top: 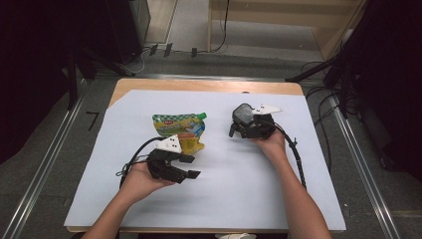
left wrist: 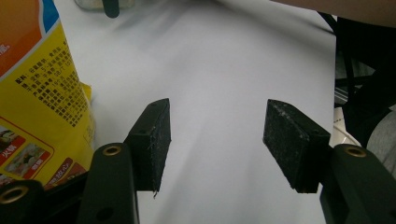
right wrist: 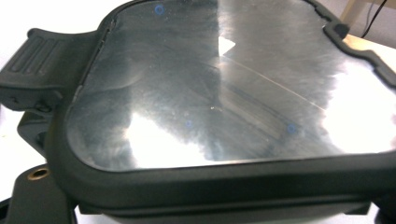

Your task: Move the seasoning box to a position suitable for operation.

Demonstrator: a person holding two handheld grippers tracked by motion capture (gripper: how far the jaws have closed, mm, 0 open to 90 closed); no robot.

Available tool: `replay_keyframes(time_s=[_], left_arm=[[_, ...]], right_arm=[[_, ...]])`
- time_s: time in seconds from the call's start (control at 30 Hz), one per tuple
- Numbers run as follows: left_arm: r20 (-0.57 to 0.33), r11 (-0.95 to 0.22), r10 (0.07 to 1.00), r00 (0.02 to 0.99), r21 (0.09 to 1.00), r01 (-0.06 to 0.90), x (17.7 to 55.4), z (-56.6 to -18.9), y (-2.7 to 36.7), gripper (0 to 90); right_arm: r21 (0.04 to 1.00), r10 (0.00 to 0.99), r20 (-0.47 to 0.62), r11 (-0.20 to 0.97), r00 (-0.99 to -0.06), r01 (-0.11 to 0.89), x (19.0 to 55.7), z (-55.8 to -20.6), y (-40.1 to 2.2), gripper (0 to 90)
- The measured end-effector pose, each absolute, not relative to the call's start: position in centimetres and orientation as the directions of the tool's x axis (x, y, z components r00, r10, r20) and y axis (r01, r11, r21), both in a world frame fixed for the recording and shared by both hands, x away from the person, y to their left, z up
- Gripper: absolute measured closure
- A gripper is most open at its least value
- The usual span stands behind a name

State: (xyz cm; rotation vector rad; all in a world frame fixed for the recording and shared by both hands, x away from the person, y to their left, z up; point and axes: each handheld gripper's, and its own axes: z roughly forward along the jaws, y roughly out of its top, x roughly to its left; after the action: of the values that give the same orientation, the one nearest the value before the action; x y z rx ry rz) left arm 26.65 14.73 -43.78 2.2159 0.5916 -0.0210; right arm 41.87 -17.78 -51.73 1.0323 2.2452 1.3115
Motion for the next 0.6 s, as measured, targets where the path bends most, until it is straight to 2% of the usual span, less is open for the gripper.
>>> replay_keyframes(time_s=[0.3,0.6], left_arm=[[-0.214,-0.545,0.414,0.885,0.720,0.430,26.8,-43.8,15.0,42.2],[-0.224,-0.542,0.416,0.881,0.717,0.438,26.8,-43.9,14.9,42.2]], right_arm=[[0.853,0.734,0.084,0.296,-0.674,0.430,41.5,-51.5,-17.9,15.7],[0.856,0.721,0.074,0.309,-0.689,0.415,39.6,-49.3,-18.3,15.7]])
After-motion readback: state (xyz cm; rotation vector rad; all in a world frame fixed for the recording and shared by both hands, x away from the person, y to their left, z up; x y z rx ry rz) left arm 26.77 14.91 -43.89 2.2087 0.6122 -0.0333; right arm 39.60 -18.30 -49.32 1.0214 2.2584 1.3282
